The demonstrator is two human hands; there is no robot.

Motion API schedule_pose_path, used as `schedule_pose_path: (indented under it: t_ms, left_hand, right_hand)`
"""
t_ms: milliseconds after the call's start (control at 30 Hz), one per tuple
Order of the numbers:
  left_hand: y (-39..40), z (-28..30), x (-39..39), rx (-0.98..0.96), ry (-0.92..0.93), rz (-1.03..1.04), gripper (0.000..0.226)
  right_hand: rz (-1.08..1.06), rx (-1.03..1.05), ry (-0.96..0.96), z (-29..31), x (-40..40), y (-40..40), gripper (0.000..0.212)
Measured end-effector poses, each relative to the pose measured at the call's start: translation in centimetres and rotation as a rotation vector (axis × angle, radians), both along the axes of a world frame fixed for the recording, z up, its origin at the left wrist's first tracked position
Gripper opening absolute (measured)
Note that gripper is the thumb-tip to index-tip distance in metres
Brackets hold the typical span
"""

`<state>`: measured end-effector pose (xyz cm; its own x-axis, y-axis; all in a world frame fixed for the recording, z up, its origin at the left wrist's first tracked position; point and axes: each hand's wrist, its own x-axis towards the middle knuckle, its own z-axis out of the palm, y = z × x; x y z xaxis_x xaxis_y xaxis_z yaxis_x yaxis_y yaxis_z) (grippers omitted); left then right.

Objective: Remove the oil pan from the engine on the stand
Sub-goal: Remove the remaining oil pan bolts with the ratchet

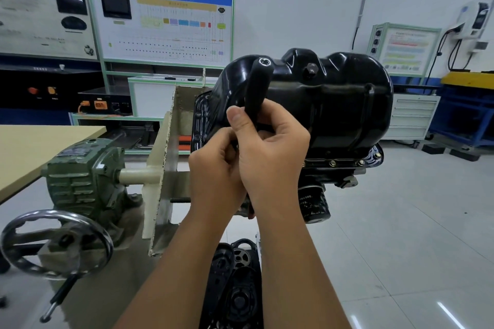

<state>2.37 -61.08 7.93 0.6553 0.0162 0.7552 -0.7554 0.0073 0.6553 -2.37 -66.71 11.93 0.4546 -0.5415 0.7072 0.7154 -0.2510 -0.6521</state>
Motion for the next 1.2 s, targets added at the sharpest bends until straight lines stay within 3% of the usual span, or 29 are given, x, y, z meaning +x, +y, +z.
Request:
schedule_pose_path:
  t_ms: [133, 333, 500, 600, 833, 1000, 1200]
  left_hand:
    - [0.11, -0.08, -0.21, 0.034, 0.053, -0.026, 0.022]
    - [0.04, 0.70, -0.47, -0.028, 0.002, 0.068, 0.026]
    - [0.42, 0.33, -0.36, -0.039, 0.003, -0.055, 0.027]
    - [0.59, 0.00, -0.17, 0.044, -0.072, -0.016, 0.012]
    - [0.30, 0.31, -0.18, 0.001, -0.059, 0.118, 0.028]
    - [0.50, 0.25, -0.10, -0.003, -0.017, 0.086, 0.007]
    - [0.68, 0.15, -0.17, 0.045, -0.050, 0.068, 0.011]
  right_hand:
    - [0.049, 0.069, -0.013, 0.09, -0.08, 0.08, 0.027]
    - [-0.019, -0.027, 0.022, -0.26, 0.34, 0.22, 0.013]
    - [-0.012, -0.029, -0.033, -0.26, 0.50, 0.40, 0.023]
    - [0.075, 0.000, -0.052, -0.26, 0.48, 0.22, 0.025]
    - [-0.042, 0.015, -0.020, -0.33, 0.49, 0.23, 0.019]
    - [-0.081, -0.005, -0.037, -0.23, 0.63, 0.32, 0.020]
    - [-0.030, 0.012, -0.056, -0.33, 0.42, 0.29, 0.021]
